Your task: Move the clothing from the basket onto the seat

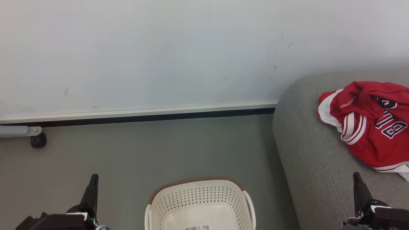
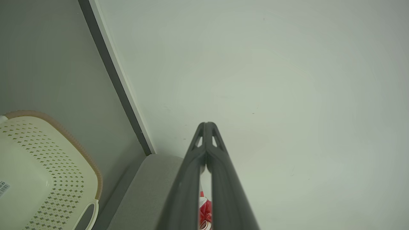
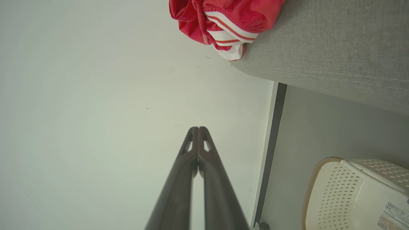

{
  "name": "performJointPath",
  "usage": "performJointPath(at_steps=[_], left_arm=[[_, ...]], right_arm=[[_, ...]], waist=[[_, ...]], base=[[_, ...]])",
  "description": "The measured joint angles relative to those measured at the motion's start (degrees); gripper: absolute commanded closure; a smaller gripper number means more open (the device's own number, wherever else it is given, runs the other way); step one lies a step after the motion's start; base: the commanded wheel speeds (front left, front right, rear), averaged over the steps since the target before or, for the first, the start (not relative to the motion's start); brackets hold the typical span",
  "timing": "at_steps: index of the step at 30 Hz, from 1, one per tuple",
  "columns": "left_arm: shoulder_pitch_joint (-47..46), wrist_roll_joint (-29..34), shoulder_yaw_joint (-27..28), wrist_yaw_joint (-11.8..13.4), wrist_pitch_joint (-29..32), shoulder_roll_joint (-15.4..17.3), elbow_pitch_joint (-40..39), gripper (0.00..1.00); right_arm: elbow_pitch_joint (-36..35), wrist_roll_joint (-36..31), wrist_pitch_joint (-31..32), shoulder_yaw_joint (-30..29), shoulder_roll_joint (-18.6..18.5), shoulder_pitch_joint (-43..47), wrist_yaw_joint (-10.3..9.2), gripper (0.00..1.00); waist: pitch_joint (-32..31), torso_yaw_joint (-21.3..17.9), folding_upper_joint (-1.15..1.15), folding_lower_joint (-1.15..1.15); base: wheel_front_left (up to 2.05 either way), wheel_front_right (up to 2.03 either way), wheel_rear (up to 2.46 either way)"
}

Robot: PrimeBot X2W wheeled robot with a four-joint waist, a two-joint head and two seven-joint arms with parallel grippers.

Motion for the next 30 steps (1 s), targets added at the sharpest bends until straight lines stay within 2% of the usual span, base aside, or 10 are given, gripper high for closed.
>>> performJointPath(at_steps=[30], left_arm=[[0.00, 0.00, 0.00, 0.00, 0.00, 0.00, 0.03, 1.00]], right_arm=[[0.00, 0.00, 0.00, 0.00, 0.01, 0.00, 0.00, 1.00]], waist=[[-0.01, 0.00, 0.00, 0.00]], base=[[0.00, 0.00, 0.00]])
